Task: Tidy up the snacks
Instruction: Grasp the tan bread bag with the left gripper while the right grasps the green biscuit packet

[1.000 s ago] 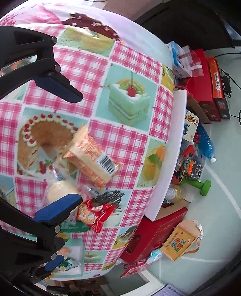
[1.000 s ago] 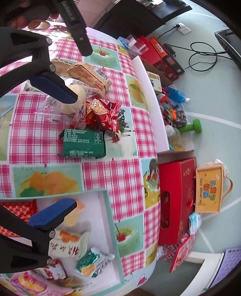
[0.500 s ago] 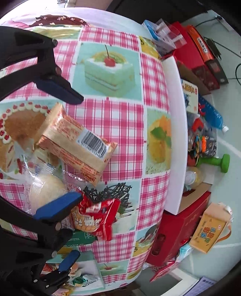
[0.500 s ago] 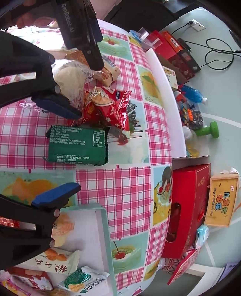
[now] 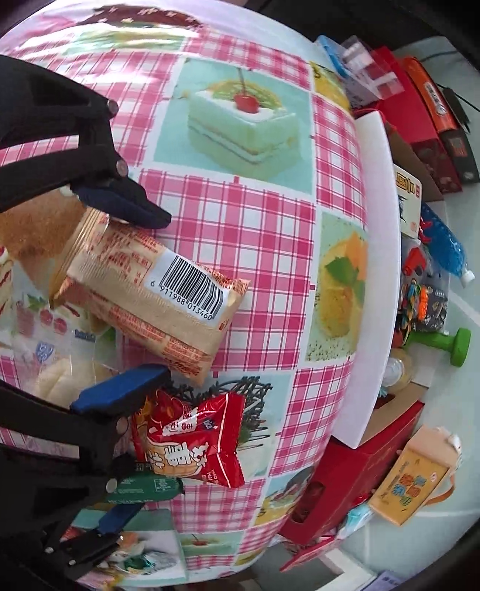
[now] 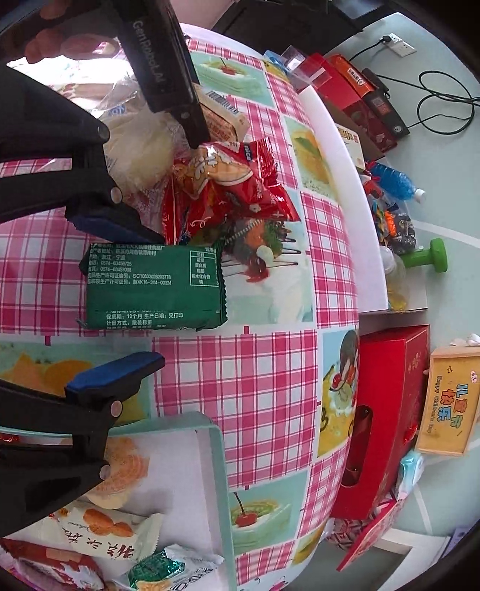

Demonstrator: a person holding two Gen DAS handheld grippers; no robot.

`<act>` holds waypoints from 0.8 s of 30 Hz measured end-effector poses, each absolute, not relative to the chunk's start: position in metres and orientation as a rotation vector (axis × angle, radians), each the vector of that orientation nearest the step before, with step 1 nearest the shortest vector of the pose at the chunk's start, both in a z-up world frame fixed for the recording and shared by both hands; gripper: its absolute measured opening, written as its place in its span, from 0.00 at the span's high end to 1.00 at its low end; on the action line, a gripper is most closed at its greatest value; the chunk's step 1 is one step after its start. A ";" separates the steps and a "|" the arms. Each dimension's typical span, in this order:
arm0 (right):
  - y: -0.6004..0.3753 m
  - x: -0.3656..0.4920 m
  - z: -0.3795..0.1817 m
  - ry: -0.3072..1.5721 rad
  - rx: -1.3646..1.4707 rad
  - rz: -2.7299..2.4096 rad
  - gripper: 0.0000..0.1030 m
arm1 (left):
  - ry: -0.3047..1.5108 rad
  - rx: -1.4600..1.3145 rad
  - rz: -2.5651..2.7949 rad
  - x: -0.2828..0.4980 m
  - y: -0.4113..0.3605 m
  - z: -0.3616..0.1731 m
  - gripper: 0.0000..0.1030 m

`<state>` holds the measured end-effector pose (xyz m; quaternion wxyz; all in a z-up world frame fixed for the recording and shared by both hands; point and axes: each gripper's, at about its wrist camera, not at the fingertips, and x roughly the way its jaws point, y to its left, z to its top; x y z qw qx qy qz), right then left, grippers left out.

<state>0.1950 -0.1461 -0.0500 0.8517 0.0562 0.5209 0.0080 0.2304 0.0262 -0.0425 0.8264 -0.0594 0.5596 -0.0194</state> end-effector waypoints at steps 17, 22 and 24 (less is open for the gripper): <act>-0.141 0.194 -0.052 1.072 0.058 -0.029 0.56 | 1.164 -0.152 0.062 0.215 0.046 -0.042 0.62; -0.148 0.195 -0.052 1.070 0.092 -0.025 0.58 | 1.162 -0.148 0.082 0.216 0.042 -0.043 0.62; -0.149 0.194 -0.052 1.070 0.100 -0.025 0.58 | 1.161 -0.152 0.088 0.215 0.043 -0.043 0.62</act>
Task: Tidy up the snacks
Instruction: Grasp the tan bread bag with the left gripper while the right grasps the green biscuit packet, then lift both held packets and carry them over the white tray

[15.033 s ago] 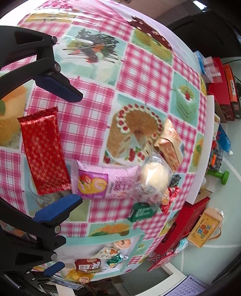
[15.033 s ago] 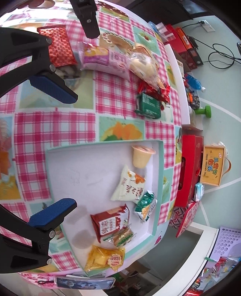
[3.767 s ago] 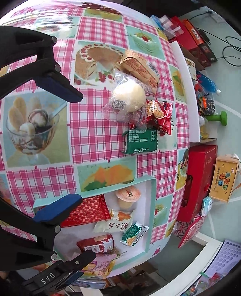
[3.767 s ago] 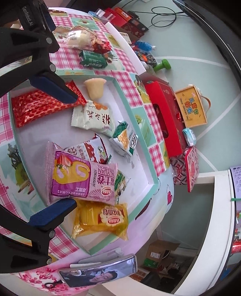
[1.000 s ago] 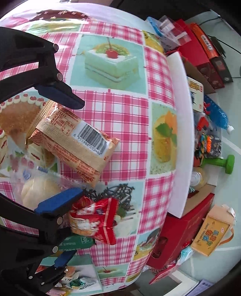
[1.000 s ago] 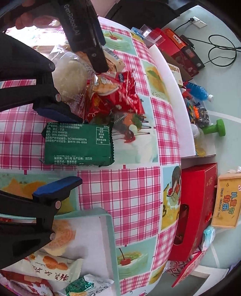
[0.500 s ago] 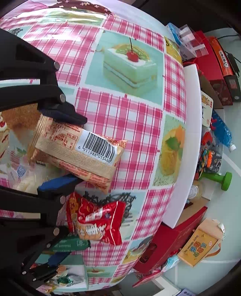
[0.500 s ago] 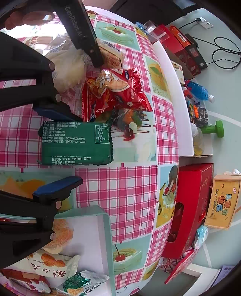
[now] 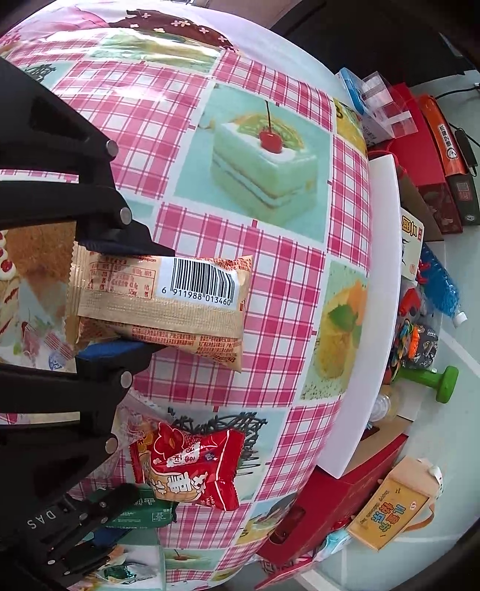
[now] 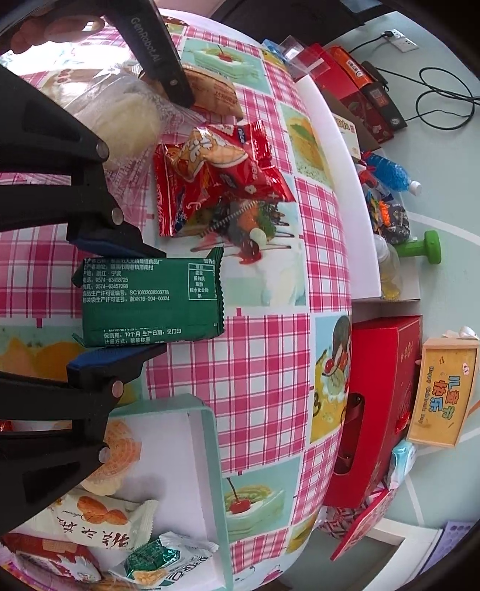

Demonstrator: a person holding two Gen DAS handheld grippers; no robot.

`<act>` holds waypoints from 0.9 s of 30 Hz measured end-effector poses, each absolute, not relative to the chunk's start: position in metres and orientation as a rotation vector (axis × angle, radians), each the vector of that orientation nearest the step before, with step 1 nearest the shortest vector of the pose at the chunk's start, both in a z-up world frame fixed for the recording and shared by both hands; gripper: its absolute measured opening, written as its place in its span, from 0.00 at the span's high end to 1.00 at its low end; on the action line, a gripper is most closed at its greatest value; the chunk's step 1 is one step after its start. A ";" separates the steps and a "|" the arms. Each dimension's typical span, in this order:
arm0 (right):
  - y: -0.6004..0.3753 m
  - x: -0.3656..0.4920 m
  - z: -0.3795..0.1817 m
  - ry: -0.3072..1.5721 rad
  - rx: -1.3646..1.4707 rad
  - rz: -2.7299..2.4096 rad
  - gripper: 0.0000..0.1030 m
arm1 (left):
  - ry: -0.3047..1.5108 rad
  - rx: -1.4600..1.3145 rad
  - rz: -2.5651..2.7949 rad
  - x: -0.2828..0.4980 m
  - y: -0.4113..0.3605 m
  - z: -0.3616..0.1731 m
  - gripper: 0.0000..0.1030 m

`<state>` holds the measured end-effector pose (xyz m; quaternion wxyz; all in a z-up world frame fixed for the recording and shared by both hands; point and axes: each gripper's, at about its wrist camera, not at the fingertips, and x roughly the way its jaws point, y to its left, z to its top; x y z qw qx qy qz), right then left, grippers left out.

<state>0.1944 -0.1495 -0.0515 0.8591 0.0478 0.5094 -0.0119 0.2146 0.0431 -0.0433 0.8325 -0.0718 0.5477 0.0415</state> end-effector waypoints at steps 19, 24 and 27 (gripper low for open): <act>-0.166 0.185 -0.035 1.048 0.165 -0.010 0.59 | 1.124 -0.147 0.108 0.206 0.040 -0.020 0.64; -0.166 0.179 -0.021 1.015 0.165 -0.009 0.59 | 1.096 -0.156 0.097 0.201 0.040 -0.004 0.64; -0.168 0.175 -0.012 1.002 0.167 -0.013 0.59 | 1.081 -0.164 0.081 0.197 0.039 0.006 0.64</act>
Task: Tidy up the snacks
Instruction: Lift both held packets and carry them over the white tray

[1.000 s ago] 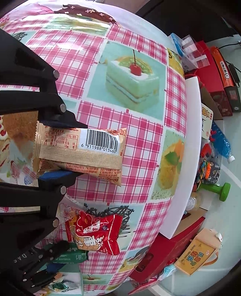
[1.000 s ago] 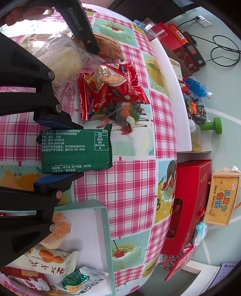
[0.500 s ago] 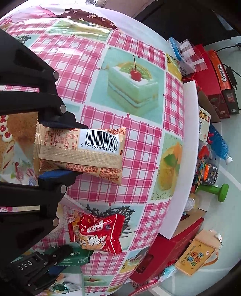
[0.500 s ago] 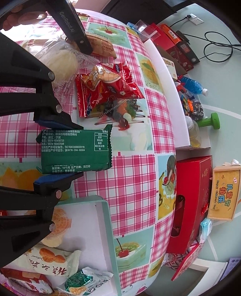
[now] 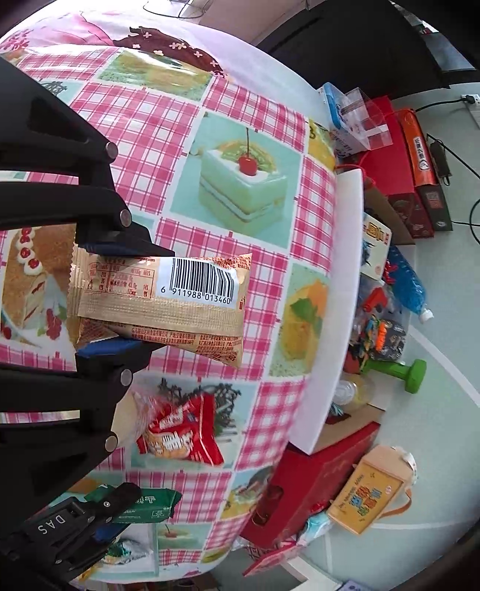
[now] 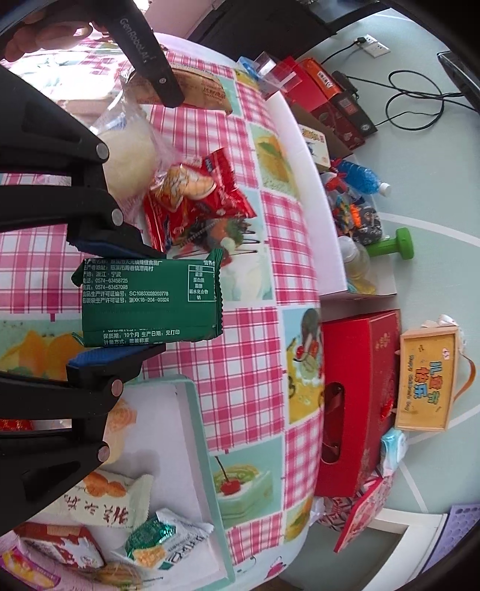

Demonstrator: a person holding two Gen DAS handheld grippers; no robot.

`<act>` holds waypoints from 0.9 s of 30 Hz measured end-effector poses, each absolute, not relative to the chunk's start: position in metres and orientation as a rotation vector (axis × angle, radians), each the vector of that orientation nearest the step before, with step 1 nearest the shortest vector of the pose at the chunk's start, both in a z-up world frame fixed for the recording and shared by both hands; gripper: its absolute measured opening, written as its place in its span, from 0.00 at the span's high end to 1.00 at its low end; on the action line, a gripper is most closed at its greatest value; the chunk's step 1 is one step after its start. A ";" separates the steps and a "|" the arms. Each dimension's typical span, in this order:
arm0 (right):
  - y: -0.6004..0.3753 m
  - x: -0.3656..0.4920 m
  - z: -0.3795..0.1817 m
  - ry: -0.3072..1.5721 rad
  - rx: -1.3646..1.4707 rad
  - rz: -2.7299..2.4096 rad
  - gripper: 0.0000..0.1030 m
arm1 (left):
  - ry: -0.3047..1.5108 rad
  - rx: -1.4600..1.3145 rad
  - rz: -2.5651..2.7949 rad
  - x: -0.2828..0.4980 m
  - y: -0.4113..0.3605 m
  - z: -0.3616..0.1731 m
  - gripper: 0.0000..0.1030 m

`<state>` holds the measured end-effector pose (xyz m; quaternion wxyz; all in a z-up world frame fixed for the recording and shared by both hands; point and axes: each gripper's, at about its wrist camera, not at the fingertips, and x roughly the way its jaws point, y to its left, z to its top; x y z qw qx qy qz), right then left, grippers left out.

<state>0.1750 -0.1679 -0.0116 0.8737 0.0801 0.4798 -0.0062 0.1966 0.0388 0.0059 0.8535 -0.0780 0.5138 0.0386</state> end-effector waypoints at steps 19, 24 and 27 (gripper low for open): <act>-0.203 0.147 0.025 0.949 0.217 -0.091 0.59 | 1.015 -0.175 -0.052 0.171 -0.002 0.053 0.64; -0.228 0.138 0.031 0.932 0.252 -0.140 0.59 | 1.015 -0.140 -0.111 0.166 -0.029 0.058 0.64; -0.249 0.132 0.034 0.920 0.277 -0.186 0.59 | 1.020 -0.112 -0.160 0.163 -0.053 0.059 0.64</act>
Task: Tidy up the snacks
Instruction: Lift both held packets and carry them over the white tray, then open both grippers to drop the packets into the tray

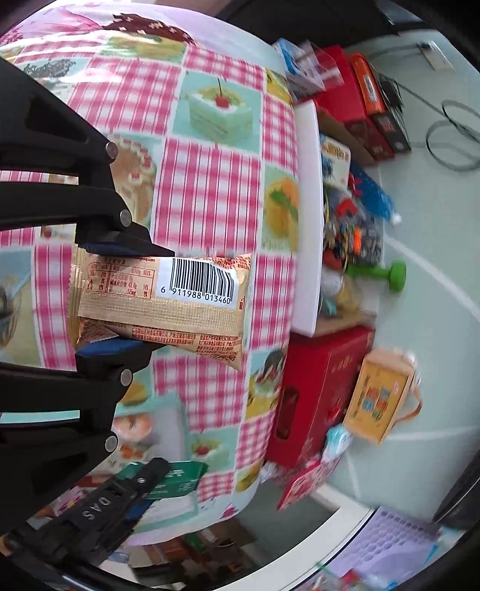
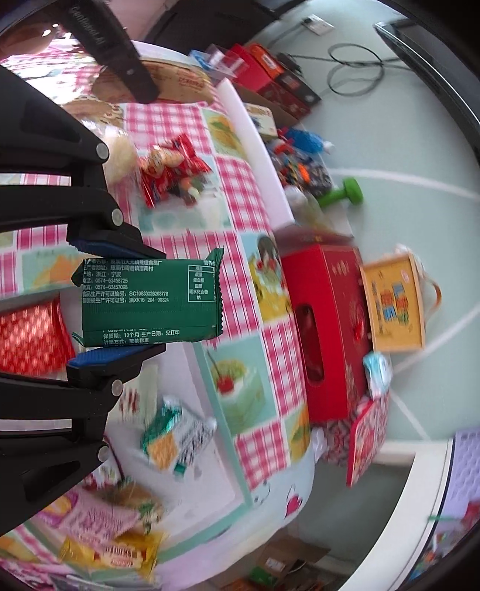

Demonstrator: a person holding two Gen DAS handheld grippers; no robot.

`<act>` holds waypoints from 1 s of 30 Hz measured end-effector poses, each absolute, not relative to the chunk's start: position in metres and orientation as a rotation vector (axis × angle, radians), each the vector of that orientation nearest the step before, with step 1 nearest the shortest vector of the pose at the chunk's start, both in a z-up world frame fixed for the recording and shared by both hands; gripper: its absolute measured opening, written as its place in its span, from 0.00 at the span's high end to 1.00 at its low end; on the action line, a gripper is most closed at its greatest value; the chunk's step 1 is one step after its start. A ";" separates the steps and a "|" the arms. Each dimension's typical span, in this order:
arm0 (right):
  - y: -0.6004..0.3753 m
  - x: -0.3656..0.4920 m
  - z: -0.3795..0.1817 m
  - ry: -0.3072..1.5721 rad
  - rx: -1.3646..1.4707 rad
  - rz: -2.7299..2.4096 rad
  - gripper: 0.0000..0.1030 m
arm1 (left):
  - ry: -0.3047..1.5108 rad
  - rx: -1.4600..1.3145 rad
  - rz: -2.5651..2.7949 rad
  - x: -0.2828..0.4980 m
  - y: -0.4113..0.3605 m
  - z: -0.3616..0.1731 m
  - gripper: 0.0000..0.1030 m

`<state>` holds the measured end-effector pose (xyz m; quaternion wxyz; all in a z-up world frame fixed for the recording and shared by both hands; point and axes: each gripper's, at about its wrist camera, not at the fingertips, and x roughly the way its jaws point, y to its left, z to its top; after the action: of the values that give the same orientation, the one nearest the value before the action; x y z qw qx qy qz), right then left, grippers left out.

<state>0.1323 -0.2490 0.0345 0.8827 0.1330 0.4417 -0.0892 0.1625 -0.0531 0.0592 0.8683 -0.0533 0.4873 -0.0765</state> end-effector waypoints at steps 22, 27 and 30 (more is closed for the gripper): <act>-0.401 0.086 0.016 0.885 0.480 -0.497 0.59 | 1.093 0.034 -0.449 0.148 -0.230 0.040 0.64; -0.406 0.089 0.008 0.895 0.485 -0.500 0.59 | 1.107 0.059 -0.443 0.154 -0.246 0.028 0.64; -0.407 0.090 0.004 0.900 0.490 -0.502 0.59 | 1.113 0.073 -0.433 0.159 -0.251 0.022 0.64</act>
<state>0.0905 -0.4071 0.0043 0.8417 0.2318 0.4261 -0.2374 0.1592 -0.2513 0.0222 0.8264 0.0345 0.5239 -0.2036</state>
